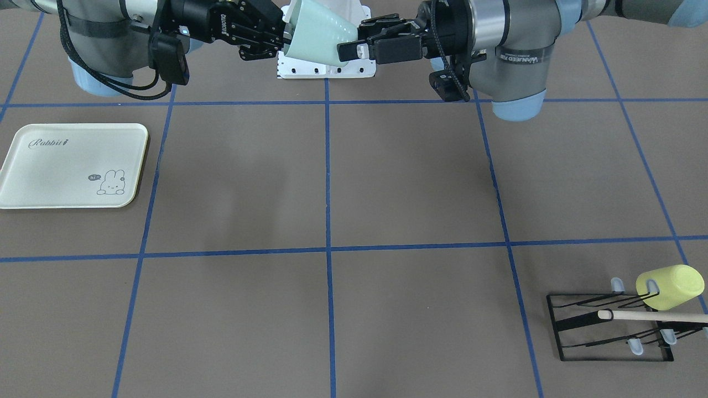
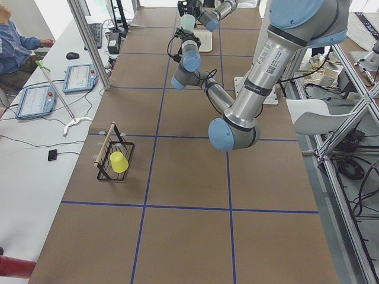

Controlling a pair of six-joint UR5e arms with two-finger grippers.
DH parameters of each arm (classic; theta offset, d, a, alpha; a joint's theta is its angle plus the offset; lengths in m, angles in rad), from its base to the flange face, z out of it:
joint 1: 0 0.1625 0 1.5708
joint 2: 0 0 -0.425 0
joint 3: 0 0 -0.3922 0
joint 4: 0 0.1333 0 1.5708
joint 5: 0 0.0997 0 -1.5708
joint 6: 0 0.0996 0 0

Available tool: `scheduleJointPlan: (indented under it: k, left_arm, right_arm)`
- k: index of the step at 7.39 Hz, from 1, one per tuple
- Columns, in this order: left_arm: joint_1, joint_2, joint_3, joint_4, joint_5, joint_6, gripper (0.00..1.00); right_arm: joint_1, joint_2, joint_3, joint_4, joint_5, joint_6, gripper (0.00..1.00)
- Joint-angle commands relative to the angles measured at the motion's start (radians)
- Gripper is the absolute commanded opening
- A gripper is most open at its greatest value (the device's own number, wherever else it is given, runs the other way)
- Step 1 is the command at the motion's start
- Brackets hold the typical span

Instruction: Left arm grabs green cup and hands to right arm on tray

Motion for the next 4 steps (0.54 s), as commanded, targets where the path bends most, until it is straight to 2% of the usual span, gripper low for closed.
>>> scheduleJointPlan:
  k: [1,2,4]
  left_arm:
    - [-0.007,0.01,-0.008,-0.001,-0.011,0.001,1.0]
    - [-0.014,0.013,-0.009,-0.001,-0.015,0.001,1.0]
    - [-0.077,0.068,-0.04,0.0,-0.07,0.023,1.0]
  right_arm:
    - [0.001,-0.009,0.0,0.02,-0.001,0.02,0.0]
    - [0.006,-0.014,0.0,0.023,-0.001,0.023,0.0]
    - [0.03,-0.119,0.003,0.139,-0.001,0.035,0.0]
